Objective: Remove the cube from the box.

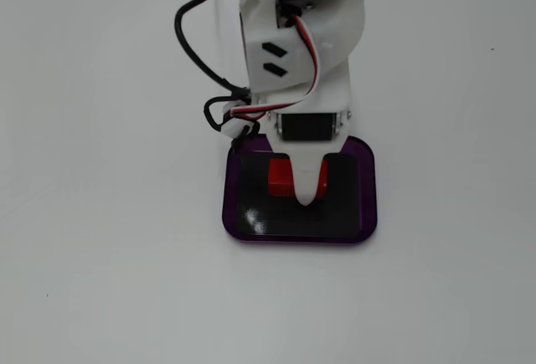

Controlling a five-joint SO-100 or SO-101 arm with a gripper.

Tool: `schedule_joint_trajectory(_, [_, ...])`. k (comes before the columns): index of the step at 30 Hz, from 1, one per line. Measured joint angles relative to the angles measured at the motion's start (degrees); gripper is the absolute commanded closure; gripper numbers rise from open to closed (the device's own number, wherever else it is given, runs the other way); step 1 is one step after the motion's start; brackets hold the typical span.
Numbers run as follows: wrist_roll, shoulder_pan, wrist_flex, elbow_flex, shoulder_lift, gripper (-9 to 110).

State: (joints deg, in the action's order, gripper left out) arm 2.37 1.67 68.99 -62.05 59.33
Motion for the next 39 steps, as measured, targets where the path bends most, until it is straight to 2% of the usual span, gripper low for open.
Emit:
schedule_joint_trajectory(4, [0.0, 0.1, 0.0, 0.0, -0.4, 94])
schedule_joint_trajectory(8, [0.1, 0.0, 0.0, 0.0, -0.4, 102])
schedule_joint_trajectory(16, [-0.2, 0.0, 0.5, 0.0, -0.4, 102])
schedule_joint_trajectory(22, [-0.4, -0.2, 8.7, 5.8, 0.8, 102])
schedule_joint_trajectory(32, [-2.7, -0.2, 22.9, 11.5, 18.9, 102])
schedule_joint_trajectory(39, [-2.7, -0.1, 21.0, -6.4, 33.6, 102])
